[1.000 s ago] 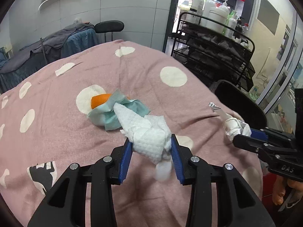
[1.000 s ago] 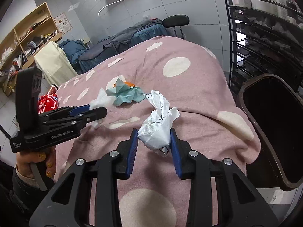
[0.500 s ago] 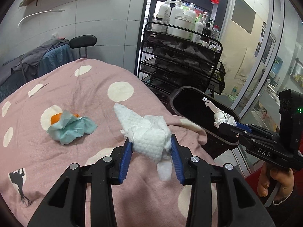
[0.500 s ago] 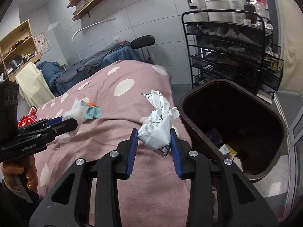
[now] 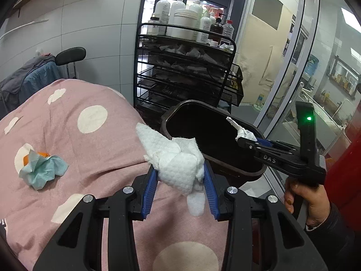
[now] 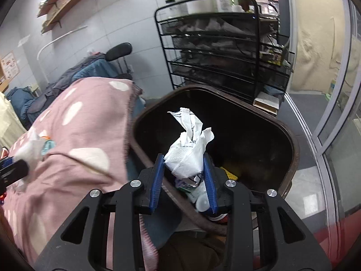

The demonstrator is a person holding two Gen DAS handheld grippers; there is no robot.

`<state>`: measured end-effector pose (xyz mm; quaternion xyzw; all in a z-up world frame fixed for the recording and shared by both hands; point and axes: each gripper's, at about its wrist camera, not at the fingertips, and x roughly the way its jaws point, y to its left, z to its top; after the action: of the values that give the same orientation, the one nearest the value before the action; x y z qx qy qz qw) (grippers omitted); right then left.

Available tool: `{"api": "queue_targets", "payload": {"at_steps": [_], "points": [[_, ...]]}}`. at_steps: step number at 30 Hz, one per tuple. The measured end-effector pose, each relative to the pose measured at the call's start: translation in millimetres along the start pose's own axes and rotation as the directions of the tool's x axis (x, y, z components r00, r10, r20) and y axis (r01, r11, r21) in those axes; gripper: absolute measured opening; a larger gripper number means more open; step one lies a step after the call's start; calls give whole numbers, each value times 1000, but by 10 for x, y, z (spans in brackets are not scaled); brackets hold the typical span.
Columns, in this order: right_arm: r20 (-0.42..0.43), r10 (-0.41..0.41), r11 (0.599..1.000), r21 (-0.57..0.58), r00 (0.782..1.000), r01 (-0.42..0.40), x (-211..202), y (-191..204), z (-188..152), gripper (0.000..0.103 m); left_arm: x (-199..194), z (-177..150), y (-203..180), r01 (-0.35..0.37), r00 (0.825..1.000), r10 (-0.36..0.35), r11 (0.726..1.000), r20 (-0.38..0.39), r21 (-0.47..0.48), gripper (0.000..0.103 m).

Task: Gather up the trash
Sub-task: 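Drop the paper tissue in the bin with the right tool while the left tool follows, then lower the white towel tissue into the bin and open the left tool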

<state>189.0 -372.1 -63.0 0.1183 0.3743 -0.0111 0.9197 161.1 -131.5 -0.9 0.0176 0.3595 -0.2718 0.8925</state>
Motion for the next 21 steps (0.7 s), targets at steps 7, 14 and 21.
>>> {"api": "queue_targets", "payload": {"at_steps": [7,14,21], "points": [[-61,-27,998,54,998,30,311,-220,29,42,144,61,-143,34,999,-33,999,-18,31,39],[-42,-16,997,71,999,19,278,-265,-56,52,308,123,-210,59,997,-58,998,-43,36,39],[25,-14,998,62,1000,13,-4,-192,-209,60,581,300,-299,85,994,-81,995,-78,47,39]]}}
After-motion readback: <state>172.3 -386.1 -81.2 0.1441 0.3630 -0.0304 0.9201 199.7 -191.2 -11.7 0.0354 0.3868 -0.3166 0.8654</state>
